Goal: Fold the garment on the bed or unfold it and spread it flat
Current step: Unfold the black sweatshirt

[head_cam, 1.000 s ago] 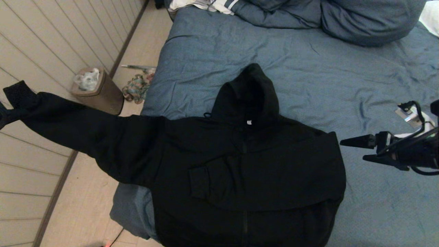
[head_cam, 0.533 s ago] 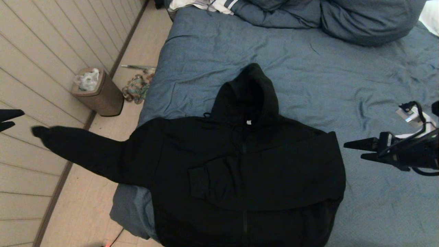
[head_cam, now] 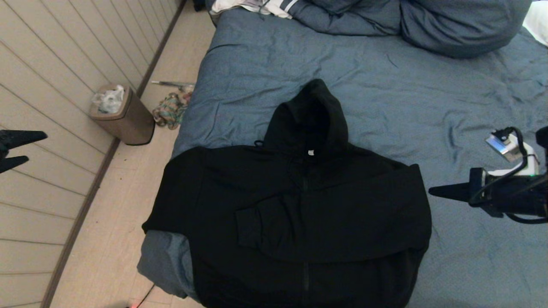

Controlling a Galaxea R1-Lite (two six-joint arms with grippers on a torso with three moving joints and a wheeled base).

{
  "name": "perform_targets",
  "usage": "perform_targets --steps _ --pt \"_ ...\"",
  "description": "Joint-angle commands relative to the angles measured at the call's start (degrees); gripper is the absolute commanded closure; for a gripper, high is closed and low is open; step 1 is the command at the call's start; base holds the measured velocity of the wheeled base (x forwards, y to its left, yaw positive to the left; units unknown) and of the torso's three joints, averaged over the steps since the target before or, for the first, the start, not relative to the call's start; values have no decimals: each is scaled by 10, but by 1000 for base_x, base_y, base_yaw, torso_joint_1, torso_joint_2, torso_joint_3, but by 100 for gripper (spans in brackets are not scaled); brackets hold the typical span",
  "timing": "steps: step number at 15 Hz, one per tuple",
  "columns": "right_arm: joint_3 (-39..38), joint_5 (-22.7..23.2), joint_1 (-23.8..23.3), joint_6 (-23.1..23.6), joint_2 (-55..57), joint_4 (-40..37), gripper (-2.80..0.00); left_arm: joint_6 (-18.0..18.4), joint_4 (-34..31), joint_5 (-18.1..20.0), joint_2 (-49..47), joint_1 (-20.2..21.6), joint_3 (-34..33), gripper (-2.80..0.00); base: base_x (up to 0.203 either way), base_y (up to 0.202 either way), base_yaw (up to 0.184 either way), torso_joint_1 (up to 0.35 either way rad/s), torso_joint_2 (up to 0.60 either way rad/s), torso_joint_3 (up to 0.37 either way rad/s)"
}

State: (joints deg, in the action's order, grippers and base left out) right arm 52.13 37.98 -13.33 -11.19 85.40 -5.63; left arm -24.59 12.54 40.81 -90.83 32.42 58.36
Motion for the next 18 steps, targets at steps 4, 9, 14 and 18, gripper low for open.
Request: perform_targets --steps 4,9,14,18 --pt "5 -33 153 -16 -11 -10 0 -52 -25 5 54 -172 -28 -280 0 0 0 0 0 0" --pt "129 -243 427 -68 129 -17 -280 -111 -32 5 62 -290 -43 -280 0 0 0 0 0 0" --pt "283 -428 585 -58 308 -29 -280 -109 8 0 62 -286 -89 0 0 0 0 0 0 0" --pt "353 -456 608 -48 350 -72 -280 -115 59 -14 63 -263 -106 0 0 0 0 0 0 0"
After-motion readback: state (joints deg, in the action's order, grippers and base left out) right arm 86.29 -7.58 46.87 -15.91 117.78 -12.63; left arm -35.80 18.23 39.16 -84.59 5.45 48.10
